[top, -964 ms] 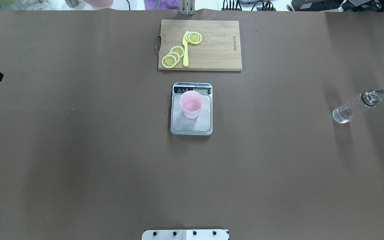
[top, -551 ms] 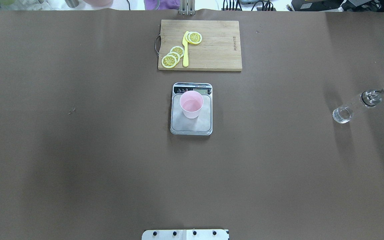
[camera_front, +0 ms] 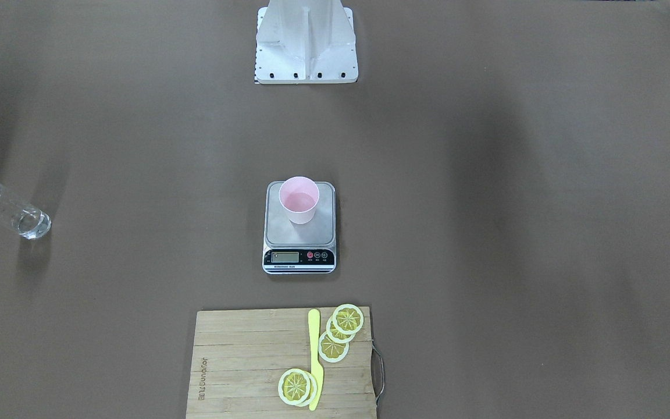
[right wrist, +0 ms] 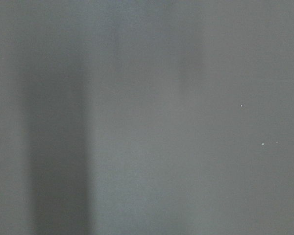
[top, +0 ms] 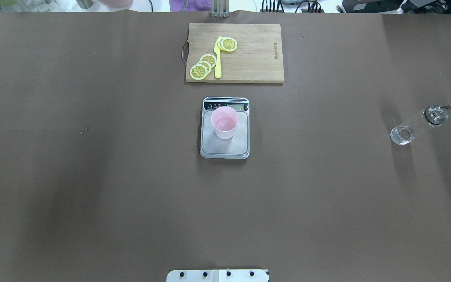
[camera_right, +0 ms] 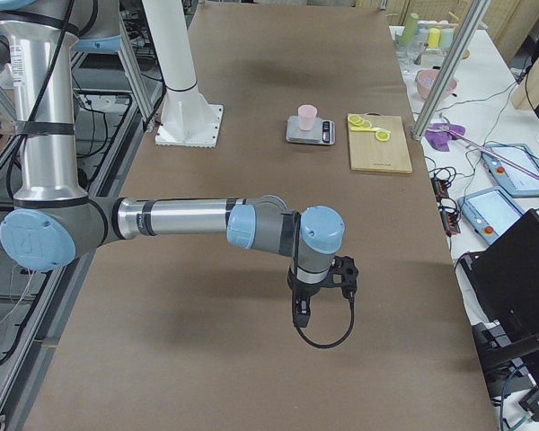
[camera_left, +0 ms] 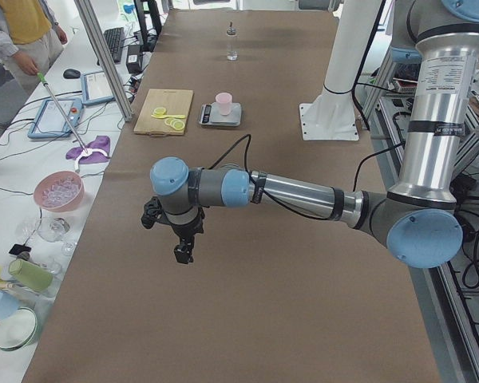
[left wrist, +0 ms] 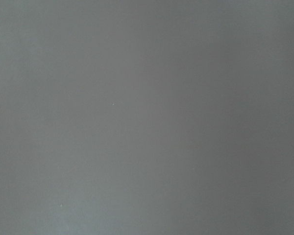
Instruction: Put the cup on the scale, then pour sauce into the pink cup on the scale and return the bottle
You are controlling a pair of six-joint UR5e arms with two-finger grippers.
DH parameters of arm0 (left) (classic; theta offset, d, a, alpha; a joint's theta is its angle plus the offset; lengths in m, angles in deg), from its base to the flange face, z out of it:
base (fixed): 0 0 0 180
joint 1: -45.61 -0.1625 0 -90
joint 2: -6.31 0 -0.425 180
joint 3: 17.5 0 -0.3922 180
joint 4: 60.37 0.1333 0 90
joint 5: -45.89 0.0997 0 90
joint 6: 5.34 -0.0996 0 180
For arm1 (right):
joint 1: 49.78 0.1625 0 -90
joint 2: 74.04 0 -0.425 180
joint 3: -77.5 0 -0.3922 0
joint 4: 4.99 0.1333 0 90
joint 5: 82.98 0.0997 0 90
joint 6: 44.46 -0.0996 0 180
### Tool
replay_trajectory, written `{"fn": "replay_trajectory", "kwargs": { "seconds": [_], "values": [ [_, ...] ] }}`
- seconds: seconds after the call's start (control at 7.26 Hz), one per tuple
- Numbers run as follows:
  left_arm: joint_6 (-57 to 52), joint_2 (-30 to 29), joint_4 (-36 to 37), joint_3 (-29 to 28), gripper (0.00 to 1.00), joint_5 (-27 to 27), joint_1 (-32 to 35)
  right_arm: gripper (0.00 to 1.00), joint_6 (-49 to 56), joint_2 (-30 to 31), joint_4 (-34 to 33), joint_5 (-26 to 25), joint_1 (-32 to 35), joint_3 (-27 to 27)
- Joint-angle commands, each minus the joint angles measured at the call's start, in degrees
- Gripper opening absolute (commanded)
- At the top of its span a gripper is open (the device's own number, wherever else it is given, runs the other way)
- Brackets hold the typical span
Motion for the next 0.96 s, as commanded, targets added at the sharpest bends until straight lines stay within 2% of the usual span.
{"fn": "replay_trajectory", "kwargs": {
  "seconds": [0.0,0.14,0.28,0.55,0.83],
  "values": [
    [0.26,3.31,-0.25,1.57,0.98,-1.74,0.93,1.00,0.04,1.36,-3.09,2.35,0.16,3.62],
    [0.35,3.40,-0.34,5.06,0.98,-1.22,0.85,1.00,0.13,1.36,-3.02,5.67,0.07,3.53],
    [0.44,2.53,-0.95,3.71,0.98,-1.39,0.58,1.00,0.21,2.23,-3.11,5.88,-0.63,3.18],
    [0.18,3.49,-0.95,4.57,0.98,-1.74,1.54,1.00,0.21,2.33,-3.02,5.10,-4.30,2.65],
    [-0.09,3.40,-0.87,5.10,0.98,-1.30,1.46,1.00,0.21,1.54,-2.67,6.06,-4.59,2.74]
  ]
}}
